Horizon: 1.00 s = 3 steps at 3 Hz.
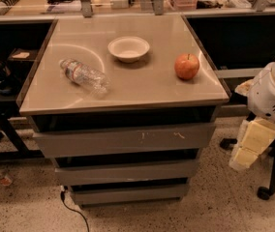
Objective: Open middle drawer
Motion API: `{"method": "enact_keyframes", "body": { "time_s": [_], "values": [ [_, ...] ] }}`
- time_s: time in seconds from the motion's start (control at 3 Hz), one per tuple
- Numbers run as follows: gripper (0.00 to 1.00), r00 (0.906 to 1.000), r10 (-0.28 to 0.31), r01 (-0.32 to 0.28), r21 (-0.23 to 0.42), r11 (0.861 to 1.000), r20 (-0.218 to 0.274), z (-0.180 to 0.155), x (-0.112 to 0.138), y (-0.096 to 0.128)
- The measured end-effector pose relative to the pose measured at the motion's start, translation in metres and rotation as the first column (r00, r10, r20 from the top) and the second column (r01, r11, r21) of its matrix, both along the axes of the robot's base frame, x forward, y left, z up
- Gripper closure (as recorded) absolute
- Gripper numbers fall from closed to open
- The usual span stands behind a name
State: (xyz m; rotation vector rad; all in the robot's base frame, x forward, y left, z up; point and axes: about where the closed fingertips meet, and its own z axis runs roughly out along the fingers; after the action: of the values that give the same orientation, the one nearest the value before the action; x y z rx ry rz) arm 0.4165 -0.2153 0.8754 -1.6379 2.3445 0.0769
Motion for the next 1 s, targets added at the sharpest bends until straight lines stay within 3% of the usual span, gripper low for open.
{"method": "enact_keyframes", "body": {
  "time_s": [0.33, 0.67, 1.0],
  "values": [
    [0.00, 1.0000, 0.000, 0.000, 0.000, 1.000, 0.000, 0.000, 0.000, 0.000],
    [0.00, 0.9986, 0.018, -0.017, 0.024, 1.000, -0.050, -0.039, -0.015, 0.013],
    [0.00, 0.9915, 0.038, -0.029, 0.077, 0.997, -0.125, -0.109, -0.036, 0.042]
  ]
}}
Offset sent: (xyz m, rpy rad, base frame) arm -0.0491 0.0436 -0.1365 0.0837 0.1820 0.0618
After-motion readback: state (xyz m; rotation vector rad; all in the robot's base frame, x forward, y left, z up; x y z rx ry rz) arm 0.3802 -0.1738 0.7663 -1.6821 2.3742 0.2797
